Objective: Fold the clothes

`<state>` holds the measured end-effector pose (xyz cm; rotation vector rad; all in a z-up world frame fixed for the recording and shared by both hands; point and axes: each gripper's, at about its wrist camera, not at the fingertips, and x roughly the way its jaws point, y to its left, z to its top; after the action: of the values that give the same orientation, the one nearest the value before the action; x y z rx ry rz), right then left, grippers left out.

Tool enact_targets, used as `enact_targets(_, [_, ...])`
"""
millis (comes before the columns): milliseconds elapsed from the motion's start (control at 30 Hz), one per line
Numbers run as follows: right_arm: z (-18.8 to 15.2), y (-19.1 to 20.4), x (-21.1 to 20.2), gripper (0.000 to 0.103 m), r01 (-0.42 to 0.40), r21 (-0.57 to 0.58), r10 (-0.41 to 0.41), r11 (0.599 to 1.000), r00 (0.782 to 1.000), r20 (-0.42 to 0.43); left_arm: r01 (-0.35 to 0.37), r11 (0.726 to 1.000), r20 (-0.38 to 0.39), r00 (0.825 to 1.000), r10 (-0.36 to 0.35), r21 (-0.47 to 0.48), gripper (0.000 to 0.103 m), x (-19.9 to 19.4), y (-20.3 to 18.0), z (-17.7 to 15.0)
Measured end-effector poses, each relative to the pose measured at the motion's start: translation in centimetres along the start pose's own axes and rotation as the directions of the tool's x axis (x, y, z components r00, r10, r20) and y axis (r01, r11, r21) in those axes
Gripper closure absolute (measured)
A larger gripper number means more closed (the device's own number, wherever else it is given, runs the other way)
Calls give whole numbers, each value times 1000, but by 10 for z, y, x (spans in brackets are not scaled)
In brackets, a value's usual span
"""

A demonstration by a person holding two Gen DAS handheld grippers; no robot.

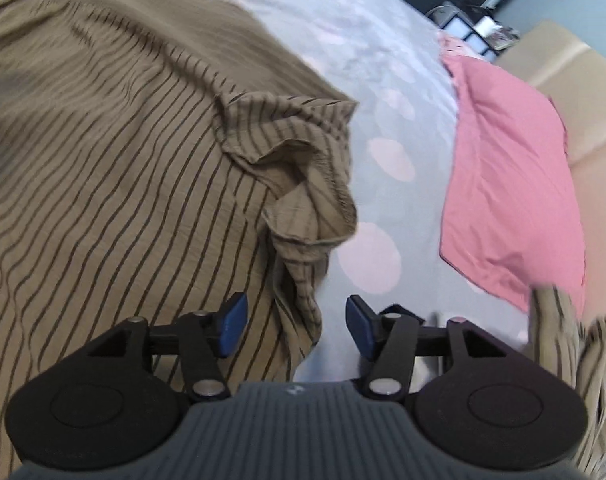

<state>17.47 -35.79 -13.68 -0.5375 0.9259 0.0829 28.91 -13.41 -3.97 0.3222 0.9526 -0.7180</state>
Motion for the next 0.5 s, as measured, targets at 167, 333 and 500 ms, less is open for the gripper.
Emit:
enact_targets(167, [-18,-14,-9,45,-4,123,-9,992,995,104,84,996,-19,996,-84,10,54,70,-32,36])
enact_targets(333, [-29,-24,-2,46,-42,208,4,977,984,178,119,993,-65,991,-120,-9,54,132,-48,54])
enact_targets(500, [-24,-16,8,54,-50,202,-1,978,969,246,112,993,-102,988,-114,-23,68,160,-44,59])
